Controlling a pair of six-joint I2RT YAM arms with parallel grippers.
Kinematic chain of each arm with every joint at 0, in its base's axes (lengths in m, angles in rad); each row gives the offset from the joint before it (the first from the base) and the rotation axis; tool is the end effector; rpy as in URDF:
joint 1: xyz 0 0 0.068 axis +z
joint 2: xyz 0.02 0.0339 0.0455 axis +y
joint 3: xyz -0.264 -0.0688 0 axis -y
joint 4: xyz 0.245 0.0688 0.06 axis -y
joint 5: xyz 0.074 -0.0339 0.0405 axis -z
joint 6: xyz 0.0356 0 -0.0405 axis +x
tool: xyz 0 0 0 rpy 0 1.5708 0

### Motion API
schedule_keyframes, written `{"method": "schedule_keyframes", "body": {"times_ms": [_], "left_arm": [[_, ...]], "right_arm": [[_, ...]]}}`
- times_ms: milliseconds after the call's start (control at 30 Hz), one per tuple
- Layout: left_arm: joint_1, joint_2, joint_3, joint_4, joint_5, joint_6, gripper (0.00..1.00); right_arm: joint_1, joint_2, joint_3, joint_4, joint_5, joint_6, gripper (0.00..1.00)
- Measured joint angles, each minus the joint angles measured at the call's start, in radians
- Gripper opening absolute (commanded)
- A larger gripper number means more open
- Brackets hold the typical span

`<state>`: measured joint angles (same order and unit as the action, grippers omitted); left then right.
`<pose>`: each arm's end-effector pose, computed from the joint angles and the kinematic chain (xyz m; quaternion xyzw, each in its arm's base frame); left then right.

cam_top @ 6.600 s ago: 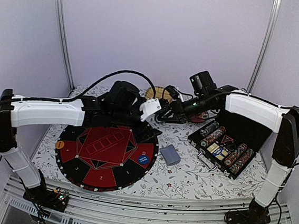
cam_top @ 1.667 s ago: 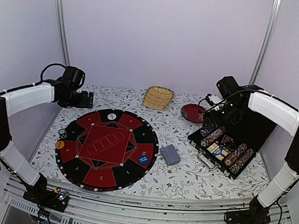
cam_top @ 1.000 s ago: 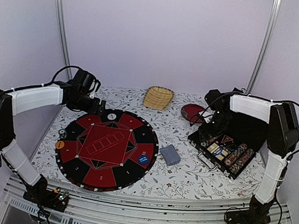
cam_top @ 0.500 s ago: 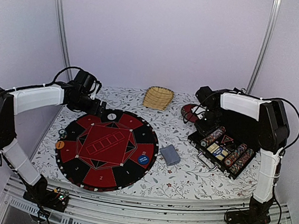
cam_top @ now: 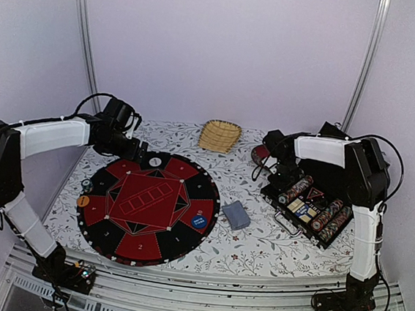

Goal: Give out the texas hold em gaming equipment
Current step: Pick up the pile of poker chips from the center of the board, then pass from the right arm to the left

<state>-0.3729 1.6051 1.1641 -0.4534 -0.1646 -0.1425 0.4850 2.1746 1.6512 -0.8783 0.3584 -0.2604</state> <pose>0.3230 -0.1201 0.2419 0.0810 0.9371 -0.0093 0.3395 0.3864 0.1895 0.1545 -0.3430 0.9186 -0.1672 0.1025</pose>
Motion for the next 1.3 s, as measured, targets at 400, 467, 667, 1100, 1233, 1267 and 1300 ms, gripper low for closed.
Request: {"method": "schedule_keyframes", "body": {"times_ms": [400,467,667,1100,1233,1267,1300], "left_arm": [[0.0,0.0,0.0,0.0,0.008,0.001,0.98],[0.0,-0.001,0.0,0.002,0.024,0.002,0.97],[-0.013,-0.078,-0.051,0.062,0.095,0.031,0.86],[-0.572,-0.284,-0.174,0.394,0.142,0.484,0.98],[-0.647,-0.189,-0.165,0.417,0.09,0.584,0.98],[-0.652,-0.164,-0.164,0.418,0.078,0.599,0.98],[-0.655,-0.136,-0.162,0.417,0.063,0.61,0.95]], "right_arm": [[0.007,0.005,0.005,0.005,0.029,0.014,0.03],[0.007,-0.008,0.005,-0.006,0.021,0.031,0.03],[0.005,-0.124,0.039,-0.079,-0.049,0.112,0.02],[0.11,-0.365,-0.008,0.131,-0.995,0.352,0.02],[0.209,-0.315,-0.046,0.204,-1.161,0.42,0.02],[0.23,-0.299,-0.051,0.223,-1.19,0.432,0.02],[0.249,-0.285,-0.06,0.245,-1.217,0.447,0.02]]}}
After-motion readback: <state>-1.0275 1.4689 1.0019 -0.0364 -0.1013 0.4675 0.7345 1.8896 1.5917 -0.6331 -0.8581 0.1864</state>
